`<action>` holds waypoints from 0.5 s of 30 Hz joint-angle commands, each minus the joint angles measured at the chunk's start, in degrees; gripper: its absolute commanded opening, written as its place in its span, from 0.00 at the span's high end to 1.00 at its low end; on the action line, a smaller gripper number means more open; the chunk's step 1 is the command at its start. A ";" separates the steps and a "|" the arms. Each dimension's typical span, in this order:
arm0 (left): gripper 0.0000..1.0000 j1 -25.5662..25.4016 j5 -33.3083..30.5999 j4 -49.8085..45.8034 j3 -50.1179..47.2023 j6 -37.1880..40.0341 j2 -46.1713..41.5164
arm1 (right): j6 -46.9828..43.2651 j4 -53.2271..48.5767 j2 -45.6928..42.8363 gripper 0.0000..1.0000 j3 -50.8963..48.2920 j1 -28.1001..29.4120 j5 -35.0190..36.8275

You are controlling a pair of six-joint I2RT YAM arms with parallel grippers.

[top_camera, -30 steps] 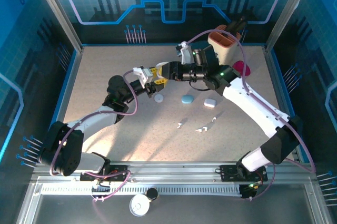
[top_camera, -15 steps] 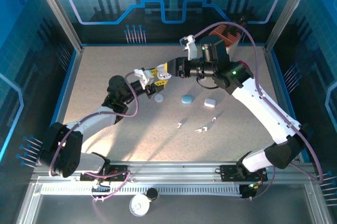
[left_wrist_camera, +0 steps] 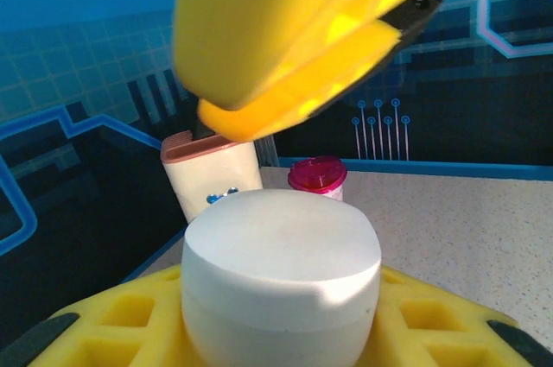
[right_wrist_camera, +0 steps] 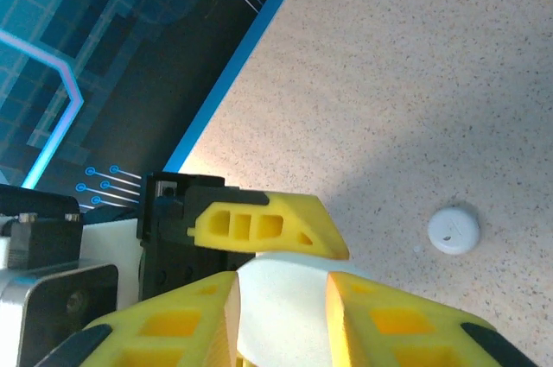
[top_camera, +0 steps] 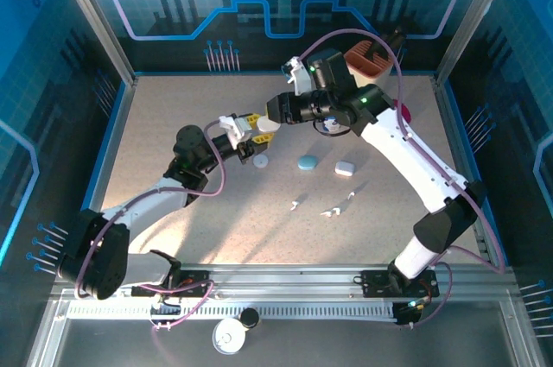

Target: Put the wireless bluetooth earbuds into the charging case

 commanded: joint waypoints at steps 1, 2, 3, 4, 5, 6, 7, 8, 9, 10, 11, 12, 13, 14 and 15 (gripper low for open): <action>0.62 -0.50 -2.97 0.76 -0.02 -3.44 -1.97 | -0.69 -2.68 -2.15 0.69 0.32 -0.68 0.58; 0.62 -0.46 -2.55 1.20 -0.01 -3.96 -1.97 | -0.01 -2.32 -2.84 0.69 -0.32 -0.84 0.62; 0.62 -0.50 -2.14 2.30 -0.09 -4.89 -1.89 | 1.13 -1.52 -3.72 0.68 -1.24 -1.15 0.31; 0.62 -0.48 -1.74 3.83 -0.26 -6.10 -1.64 | 2.82 -0.27 -4.62 0.63 -2.57 -1.65 -0.44; 0.62 -0.50 -1.33 5.15 -0.35 -7.05 -1.39 | 4.50 1.44 -5.71 0.58 -4.05 -2.26 -1.83; 0.62 -0.45 -0.72 6.42 -0.28 -8.19 -1.12 | 7.04 4.18 -6.81 0.51 -6.28 -3.17 -4.23; 0.62 -0.48 0.01 7.63 -0.12 -9.39 -0.79 | 9.80 7.11 -7.82 0.46 -8.86 -4.11 -6.92; 0.62 -0.50 0.58 8.78 0.03 -10.36 -0.51 | 12.24 9.93 -8.67 0.43 -11.09 -4.85 -9.02; 0.62 -0.48 1.06 10.07 0.15 -11.41 -0.15 | 14.91 12.96 -9.40 0.41 -13.33 -5.51 -11.27; 0.62 -0.58 1.45 11.21 0.23 -12.22 0.20 | 17.02 15.61 -9.85 0.40 -15.19 -5.98 -12.97; 0.62 -0.63 1.63 11.92 0.32 -12.72 0.40 | 18.65 17.62 -10.21 0.38 -16.60 -6.23 -14.30; 0.62 -0.73 1.89 12.65 0.43 -13.12 0.70 | 20.26 19.68 -10.28 0.38 -17.81 -6.39 -15.78; 0.62 -0.80 2.07 13.00 0.65 -13.35 0.94 | 21.69 21.42 -10.22 0.38 -18.78 -6.47 -17.23; 0.62 -0.87 2.24 13.04 0.84 -13.60 1.08 | 22.81 23.12 -10.12 0.37 -19.45 -6.48 -18.51; 0.62 -0.94 2.49 13.09 1.04 -13.62 1.26 | 24.31 25.14 -9.91 0.37 -20.21 -6.39 -19.85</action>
